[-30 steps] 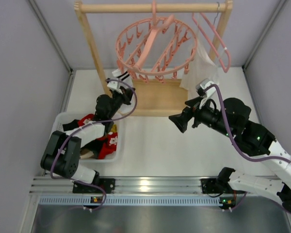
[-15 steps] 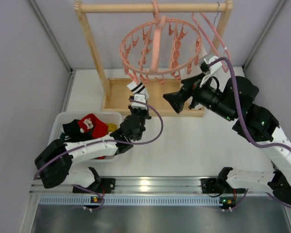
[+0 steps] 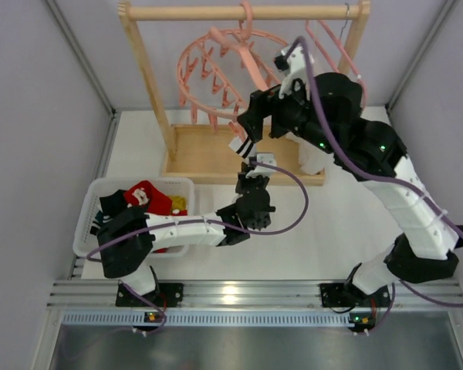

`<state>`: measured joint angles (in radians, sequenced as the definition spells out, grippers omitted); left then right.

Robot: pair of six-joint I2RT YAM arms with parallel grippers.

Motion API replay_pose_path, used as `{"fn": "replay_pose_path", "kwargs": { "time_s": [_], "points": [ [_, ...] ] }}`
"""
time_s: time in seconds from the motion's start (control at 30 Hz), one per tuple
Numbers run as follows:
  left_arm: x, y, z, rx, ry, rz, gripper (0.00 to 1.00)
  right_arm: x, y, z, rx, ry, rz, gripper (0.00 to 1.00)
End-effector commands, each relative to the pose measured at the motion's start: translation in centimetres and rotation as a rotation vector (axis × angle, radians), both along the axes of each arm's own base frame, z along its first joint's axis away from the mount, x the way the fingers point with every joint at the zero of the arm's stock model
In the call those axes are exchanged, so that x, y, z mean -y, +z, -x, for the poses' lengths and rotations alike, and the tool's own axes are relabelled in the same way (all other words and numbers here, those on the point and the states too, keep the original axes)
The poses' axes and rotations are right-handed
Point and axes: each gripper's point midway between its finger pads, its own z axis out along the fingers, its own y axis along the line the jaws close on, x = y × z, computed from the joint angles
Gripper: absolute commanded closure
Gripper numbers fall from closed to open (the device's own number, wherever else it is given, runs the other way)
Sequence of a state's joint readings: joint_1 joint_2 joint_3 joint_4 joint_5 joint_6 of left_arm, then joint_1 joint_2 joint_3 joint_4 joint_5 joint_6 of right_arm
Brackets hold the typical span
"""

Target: Remove the socks clipped to the hanger

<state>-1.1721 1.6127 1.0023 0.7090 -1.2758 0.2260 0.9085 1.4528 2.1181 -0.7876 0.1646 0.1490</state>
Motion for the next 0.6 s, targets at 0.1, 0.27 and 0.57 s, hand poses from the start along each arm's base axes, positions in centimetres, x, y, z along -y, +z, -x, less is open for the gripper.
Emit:
{"fn": "replay_pose_path", "kwargs": {
  "time_s": [0.1,0.27,0.57],
  "points": [
    [0.7,0.0,0.4,-0.015,0.101,-0.045,1.0,-0.7,-4.9,-2.3,-0.034,-0.183,0.256,0.22],
    [2.1,-0.1,0.2,-0.017,0.093,-0.064,1.0,-1.6,-6.1,-2.5,0.001,-0.282,0.337,0.26],
    [3.3,0.5,0.1,-0.008,0.056,-0.053,1.0,0.6,-7.7,-3.5,0.026,-0.463,0.425,0.3]
  ]
}}
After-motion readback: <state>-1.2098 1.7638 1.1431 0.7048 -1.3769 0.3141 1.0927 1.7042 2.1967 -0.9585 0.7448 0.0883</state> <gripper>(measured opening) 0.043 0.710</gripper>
